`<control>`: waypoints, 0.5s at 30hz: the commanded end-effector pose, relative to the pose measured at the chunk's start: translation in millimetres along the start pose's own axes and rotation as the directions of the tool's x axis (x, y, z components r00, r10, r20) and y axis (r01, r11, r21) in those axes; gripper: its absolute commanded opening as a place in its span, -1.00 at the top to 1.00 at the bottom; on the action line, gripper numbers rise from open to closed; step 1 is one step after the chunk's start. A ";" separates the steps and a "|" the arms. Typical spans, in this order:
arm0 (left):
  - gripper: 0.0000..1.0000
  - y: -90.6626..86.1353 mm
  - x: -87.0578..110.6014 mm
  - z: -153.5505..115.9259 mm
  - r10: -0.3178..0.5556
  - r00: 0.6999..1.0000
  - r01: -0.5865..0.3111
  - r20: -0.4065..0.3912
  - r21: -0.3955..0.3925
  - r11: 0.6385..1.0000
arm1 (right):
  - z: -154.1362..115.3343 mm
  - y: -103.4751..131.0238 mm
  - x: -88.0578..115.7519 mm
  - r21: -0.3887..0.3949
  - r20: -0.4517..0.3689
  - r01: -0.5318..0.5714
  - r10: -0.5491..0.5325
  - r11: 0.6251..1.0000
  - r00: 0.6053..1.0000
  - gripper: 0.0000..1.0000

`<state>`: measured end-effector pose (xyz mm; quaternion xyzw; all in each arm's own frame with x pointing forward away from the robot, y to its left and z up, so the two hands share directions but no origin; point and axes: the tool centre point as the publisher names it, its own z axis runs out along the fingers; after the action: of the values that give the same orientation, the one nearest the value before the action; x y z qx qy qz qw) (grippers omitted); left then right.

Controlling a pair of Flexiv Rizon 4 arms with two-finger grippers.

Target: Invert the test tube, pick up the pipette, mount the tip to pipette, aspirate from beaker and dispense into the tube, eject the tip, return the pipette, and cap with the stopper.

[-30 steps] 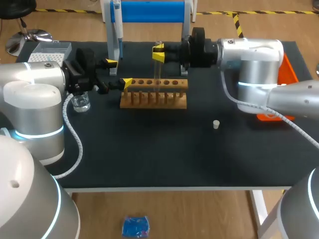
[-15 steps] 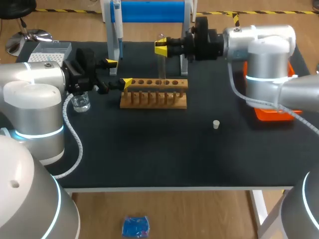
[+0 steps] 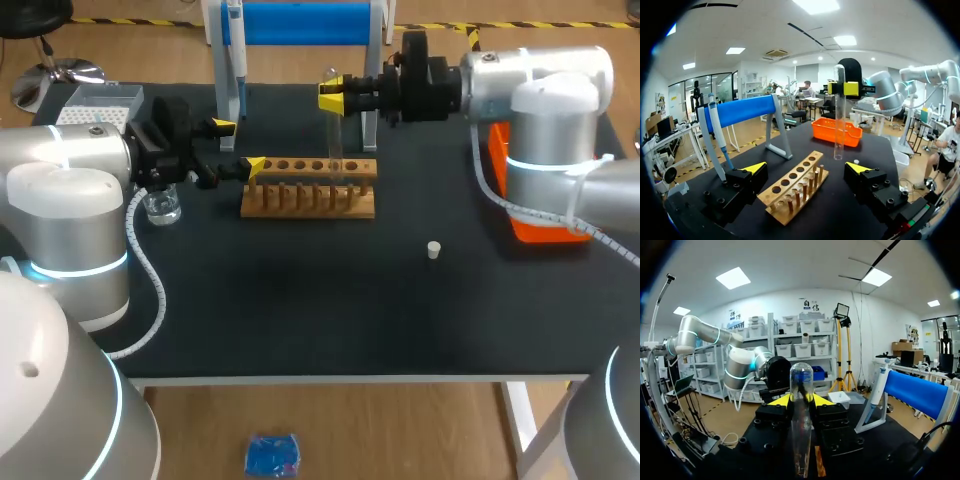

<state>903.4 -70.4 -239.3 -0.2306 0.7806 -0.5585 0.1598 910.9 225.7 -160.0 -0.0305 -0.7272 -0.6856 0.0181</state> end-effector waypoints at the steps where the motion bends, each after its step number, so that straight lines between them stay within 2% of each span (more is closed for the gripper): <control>1: -1.00 1.7 1.0 1.0 0.002 1.000 -0.002 0.005 0.007 1.000 | -0.3 0.7 0.0 0.003 0.000 -0.001 0.001 1.000 1.000 1.00; 5: -1.00 1.7 1.0 1.0 0.002 1.000 -0.002 0.005 0.007 1.000 | -0.3 0.7 0.0 0.003 0.000 -0.001 0.001 1.000 1.000 1.00; 8: -1.00 1.7 1.0 1.0 0.002 1.000 -0.002 0.005 0.007 1.000 | -6.0 -3.4 -5.0 0.008 0.004 -0.164 0.164 0.986 0.986 1.00; 11: -1.00 1.7 1.0 1.0 0.002 1.000 -0.002 0.005 0.007 1.000 | -12.7 -1.0 -7.9 0.011 0.000 -0.308 0.308 0.951 0.952 1.00; 13: -1.00 1.7 1.0 1.0 0.002 1.000 -0.002 0.005 0.007 1.000 | -14.5 0.4 -12.2 0.024 0.030 -0.394 0.394 0.919 0.919 1.00; 15: -1.00 1.7 1.0 1.0 0.002 1.000 -0.002 0.005 0.007 1.000 | -16.8 3.7 -14.3 0.024 0.031 -0.492 0.491 0.870 0.870 1.00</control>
<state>903.4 -70.4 -239.3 -0.2306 0.7806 -0.5585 0.1598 921.5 213.1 -162.9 -0.1426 -0.7140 -0.6768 0.1087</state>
